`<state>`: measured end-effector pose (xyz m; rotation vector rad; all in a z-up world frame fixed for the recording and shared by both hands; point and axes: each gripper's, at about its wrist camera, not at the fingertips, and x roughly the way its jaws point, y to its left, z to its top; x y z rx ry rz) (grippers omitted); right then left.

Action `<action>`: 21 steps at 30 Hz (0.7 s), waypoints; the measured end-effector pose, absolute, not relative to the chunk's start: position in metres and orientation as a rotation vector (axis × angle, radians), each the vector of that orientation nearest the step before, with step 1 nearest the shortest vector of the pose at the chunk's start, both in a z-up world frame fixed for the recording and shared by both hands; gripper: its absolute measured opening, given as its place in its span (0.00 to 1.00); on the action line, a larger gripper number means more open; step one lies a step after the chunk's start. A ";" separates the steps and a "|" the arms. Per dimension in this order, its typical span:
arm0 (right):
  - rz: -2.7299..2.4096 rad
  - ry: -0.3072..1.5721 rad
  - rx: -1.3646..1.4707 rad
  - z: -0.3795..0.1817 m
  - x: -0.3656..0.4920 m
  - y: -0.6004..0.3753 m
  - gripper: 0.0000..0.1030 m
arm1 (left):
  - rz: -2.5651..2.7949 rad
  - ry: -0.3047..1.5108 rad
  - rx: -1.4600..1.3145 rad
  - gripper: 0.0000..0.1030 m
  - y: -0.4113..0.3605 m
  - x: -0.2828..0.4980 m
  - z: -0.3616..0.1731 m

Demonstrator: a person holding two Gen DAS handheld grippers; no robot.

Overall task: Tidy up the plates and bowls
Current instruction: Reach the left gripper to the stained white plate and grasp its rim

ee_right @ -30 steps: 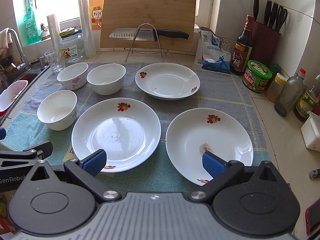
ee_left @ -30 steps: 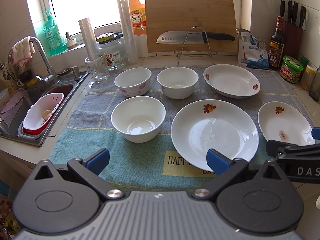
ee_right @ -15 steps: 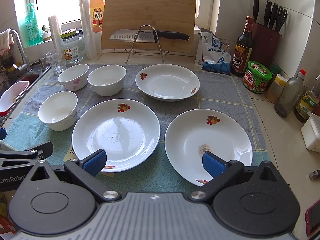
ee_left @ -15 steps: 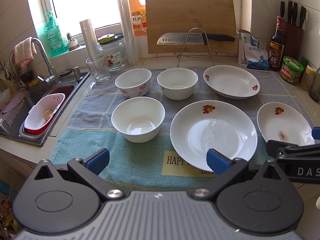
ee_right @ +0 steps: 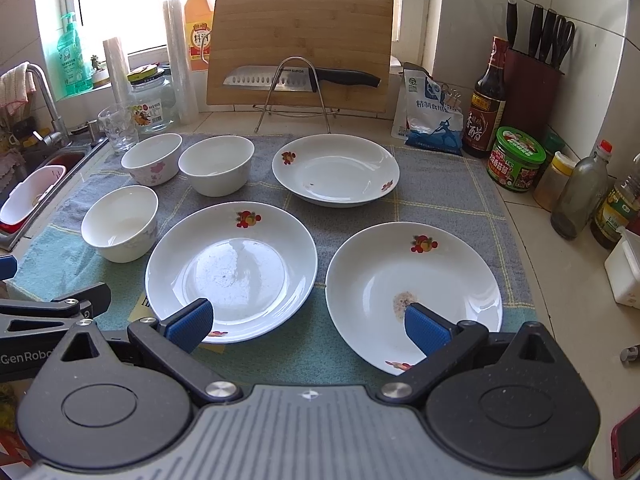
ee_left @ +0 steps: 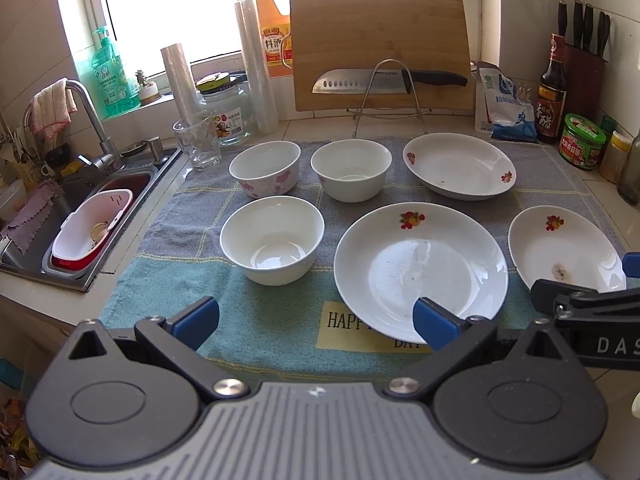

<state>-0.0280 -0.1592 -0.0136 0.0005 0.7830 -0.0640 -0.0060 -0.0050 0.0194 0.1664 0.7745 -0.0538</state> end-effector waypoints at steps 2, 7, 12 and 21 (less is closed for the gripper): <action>-0.056 0.770 0.000 -0.013 -0.032 -0.162 1.00 | -0.054 0.771 0.168 0.99 -0.008 -0.007 0.020; -0.040 0.740 -0.001 -0.010 -0.041 -0.172 1.00 | -0.070 0.754 0.170 0.99 -0.020 -0.012 0.023; -0.035 0.693 0.004 -0.006 -0.049 -0.184 1.00 | -0.120 0.723 0.174 0.99 -0.032 -0.011 0.028; -0.066 0.637 -0.024 -0.019 -0.064 -0.212 1.00 | -0.278 0.669 0.227 0.99 -0.065 0.005 0.025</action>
